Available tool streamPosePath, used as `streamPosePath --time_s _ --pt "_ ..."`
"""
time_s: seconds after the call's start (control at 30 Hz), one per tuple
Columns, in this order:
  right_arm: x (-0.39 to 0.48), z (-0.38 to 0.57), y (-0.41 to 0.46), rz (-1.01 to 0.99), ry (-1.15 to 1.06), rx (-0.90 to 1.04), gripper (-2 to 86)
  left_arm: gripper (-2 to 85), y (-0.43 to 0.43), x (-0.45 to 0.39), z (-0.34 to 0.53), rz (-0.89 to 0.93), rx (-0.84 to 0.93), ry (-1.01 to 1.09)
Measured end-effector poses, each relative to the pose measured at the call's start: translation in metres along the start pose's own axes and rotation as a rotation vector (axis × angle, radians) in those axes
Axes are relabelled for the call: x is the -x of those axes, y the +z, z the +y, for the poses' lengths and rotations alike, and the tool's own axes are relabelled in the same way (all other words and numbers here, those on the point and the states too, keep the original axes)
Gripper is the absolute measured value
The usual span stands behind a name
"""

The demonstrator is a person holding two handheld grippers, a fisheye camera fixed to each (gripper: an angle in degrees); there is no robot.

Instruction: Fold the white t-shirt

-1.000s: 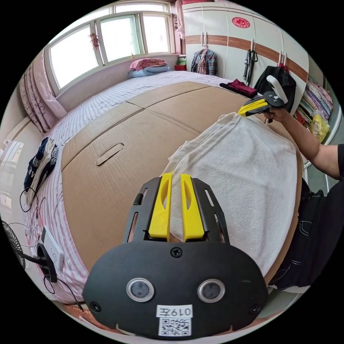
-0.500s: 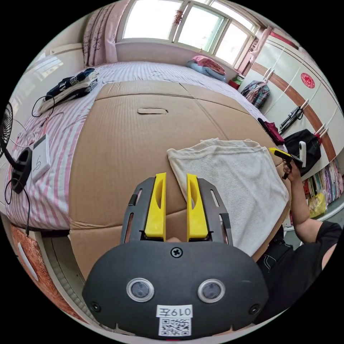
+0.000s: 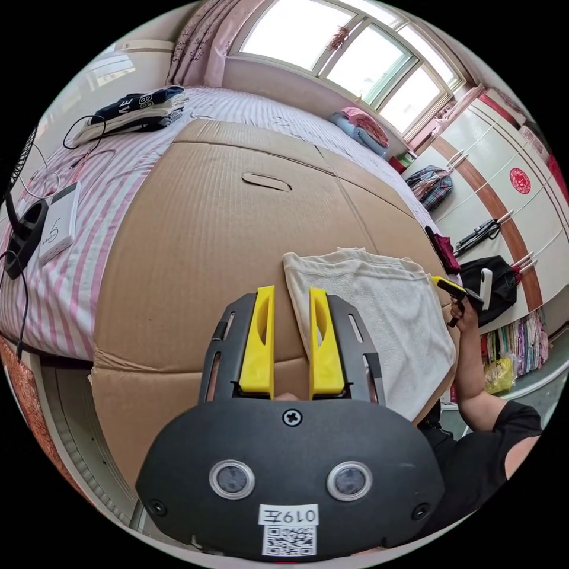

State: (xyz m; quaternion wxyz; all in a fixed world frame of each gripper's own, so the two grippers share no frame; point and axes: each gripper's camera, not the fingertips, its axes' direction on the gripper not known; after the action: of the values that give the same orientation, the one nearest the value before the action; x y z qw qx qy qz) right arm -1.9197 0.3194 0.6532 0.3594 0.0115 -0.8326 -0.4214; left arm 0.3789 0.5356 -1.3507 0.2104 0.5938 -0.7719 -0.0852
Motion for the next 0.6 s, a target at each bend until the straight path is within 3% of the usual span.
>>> streamPosePath --time_s 0.3,0.6 --pt "0.013 0.016 0.053 0.101 -0.029 0.007 -0.7 3.5 0.004 -0.035 -0.005 -0.196 0.022 0.075" --pt "0.023 0.044 0.103 0.162 -0.039 -0.016 4.4 4.6 -0.018 -0.041 0.016 -0.152 0.005 0.047"
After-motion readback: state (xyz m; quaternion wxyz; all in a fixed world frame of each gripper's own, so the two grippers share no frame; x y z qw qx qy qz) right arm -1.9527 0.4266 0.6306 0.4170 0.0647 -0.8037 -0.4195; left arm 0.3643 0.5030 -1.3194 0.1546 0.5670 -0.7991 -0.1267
